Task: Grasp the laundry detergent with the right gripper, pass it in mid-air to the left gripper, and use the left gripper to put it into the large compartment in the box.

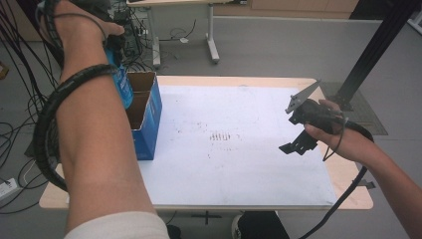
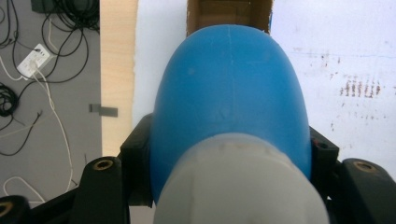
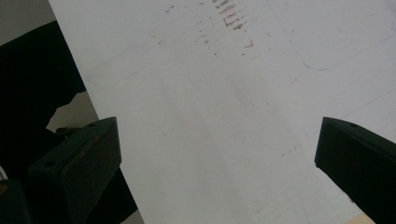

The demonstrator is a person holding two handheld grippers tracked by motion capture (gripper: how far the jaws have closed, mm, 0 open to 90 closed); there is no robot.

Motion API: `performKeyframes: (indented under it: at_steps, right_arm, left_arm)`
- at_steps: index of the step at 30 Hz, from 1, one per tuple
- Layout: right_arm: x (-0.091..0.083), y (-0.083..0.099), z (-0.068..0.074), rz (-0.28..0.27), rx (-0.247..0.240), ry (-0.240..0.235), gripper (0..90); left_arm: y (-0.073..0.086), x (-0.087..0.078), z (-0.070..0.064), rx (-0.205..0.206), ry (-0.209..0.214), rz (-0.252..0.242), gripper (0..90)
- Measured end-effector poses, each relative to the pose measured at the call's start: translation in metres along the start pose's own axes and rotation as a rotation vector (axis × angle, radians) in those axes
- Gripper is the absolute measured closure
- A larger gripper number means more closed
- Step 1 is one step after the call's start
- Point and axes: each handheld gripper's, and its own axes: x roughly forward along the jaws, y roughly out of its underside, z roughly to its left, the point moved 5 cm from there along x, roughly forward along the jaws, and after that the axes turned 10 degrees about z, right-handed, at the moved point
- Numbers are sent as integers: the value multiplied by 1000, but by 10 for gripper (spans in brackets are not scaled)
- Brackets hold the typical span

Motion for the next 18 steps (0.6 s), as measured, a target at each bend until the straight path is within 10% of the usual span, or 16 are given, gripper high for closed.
performKeyframes:
  at_steps: [18]
  right_arm:
    - [6,-2,3,7,-4,-3,3]
  left_arm:
    - [-10,81,-4,23,13,34,379]
